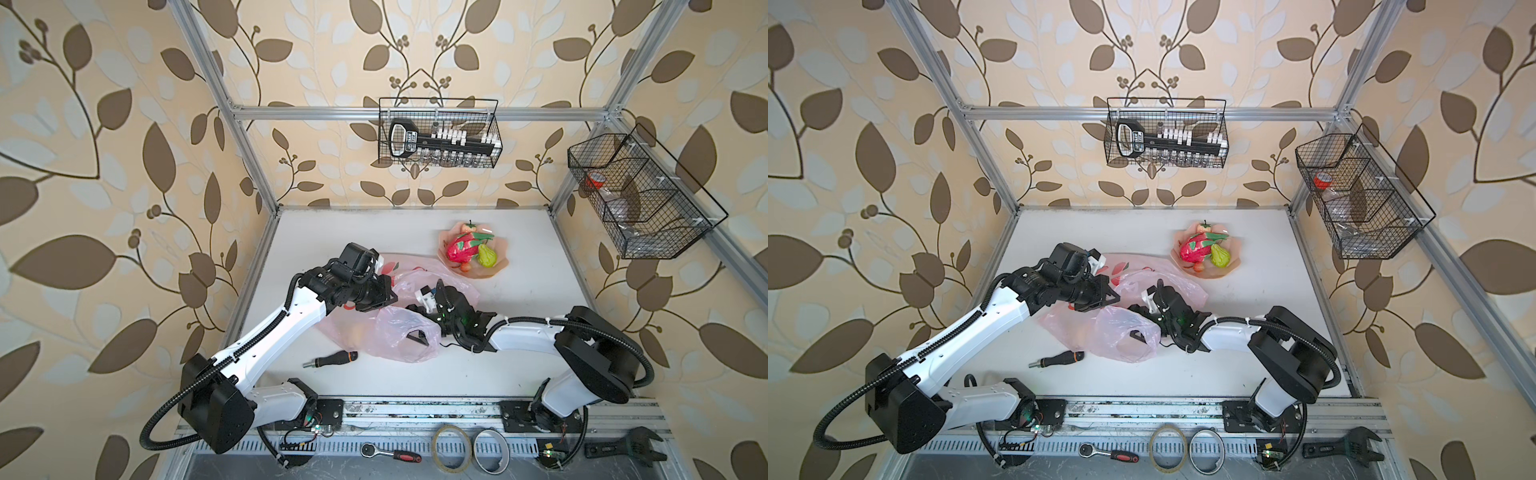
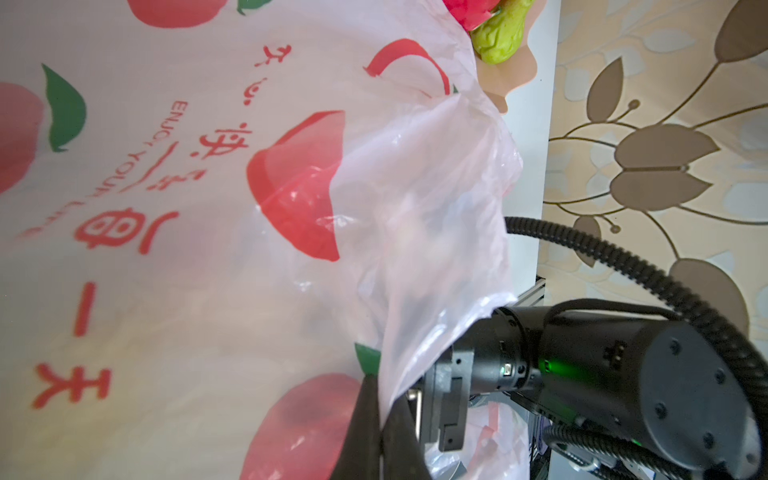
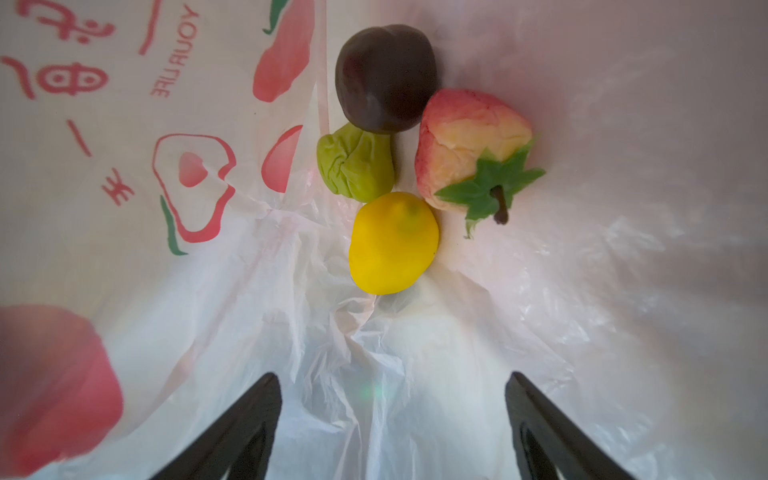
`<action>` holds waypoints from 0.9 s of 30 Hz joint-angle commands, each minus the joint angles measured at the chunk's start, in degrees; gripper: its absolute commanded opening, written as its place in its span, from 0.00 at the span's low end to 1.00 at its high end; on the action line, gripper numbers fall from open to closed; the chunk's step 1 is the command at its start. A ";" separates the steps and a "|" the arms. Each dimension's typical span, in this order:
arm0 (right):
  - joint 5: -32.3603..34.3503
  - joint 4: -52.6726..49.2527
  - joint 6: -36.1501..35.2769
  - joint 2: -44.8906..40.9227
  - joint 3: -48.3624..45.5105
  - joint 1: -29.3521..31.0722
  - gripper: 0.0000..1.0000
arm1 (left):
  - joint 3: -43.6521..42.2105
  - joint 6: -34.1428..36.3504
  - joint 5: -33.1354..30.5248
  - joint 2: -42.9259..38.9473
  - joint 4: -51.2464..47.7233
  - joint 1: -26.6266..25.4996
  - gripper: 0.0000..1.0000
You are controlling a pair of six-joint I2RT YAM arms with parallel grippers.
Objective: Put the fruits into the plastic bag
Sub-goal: 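Open the right gripper to release the mango inside the bag, then withdraw the open right gripper from the bag and move toward the plate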
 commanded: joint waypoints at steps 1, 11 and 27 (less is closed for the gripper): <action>1.79 -2.64 -1.00 -3.33 -2.05 -0.66 0.89 | 1.92 0.21 -0.10 -0.10 1.33 -0.16 0.00; 4.17 -5.49 -2.21 -13.17 -6.85 -2.59 0.95 | 2.06 0.91 -0.14 -0.45 0.74 -0.03 0.00; 8.01 -16.42 -4.85 -33.45 -13.51 -5.47 1.00 | 1.93 0.99 1.04 0.03 0.96 -0.10 0.00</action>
